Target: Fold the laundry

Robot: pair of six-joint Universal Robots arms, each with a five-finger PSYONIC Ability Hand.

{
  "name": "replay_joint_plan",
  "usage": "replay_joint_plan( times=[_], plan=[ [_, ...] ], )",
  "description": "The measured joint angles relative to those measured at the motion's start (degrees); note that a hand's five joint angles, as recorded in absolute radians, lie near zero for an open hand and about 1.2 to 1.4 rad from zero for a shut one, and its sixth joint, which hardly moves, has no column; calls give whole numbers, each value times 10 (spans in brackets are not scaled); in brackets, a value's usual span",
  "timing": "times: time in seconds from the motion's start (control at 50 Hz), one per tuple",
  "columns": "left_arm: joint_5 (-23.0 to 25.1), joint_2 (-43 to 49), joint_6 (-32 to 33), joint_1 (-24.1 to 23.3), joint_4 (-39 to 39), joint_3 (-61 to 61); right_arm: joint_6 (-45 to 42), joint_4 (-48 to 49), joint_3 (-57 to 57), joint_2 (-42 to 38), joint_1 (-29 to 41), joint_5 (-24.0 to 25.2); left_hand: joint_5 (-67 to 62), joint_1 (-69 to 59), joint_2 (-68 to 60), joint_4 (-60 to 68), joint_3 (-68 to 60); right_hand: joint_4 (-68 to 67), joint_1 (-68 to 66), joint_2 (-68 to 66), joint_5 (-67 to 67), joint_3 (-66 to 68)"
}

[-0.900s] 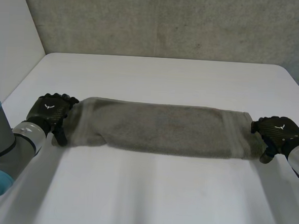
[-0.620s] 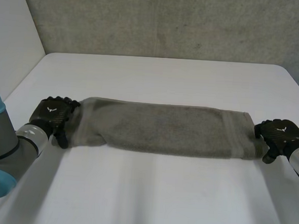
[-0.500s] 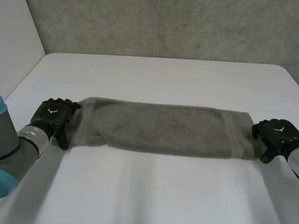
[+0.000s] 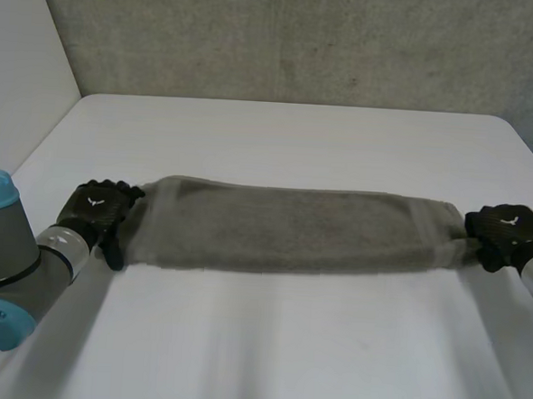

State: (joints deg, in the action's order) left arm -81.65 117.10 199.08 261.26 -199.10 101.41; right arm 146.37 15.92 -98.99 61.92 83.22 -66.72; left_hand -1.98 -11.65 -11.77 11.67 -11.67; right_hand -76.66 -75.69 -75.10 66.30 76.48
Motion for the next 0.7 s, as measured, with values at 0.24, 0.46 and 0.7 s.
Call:
replay_joint_plan(
  times=[0.24, 0.46, 0.7],
  plan=[
    [0, 0, 0, 0, 0, 2, -1, -4, -1, 4, -30, -2, 0, 0, 0, 0, 0, 0, -1, 0, 0, 1],
    [0, -11, -1, -1, 2, 8, -19, -8, 24, 10, -58, -6, 1, 4, 7, -6, 6, 0, -1, 0, 0, 4],
    [1, -81, -8, -6, 2, 2, -137, -65, 143, 30, -80, -91, 2, 14, 20, -19, 19, 0, -3, 0, 0, 5]
  ],
)
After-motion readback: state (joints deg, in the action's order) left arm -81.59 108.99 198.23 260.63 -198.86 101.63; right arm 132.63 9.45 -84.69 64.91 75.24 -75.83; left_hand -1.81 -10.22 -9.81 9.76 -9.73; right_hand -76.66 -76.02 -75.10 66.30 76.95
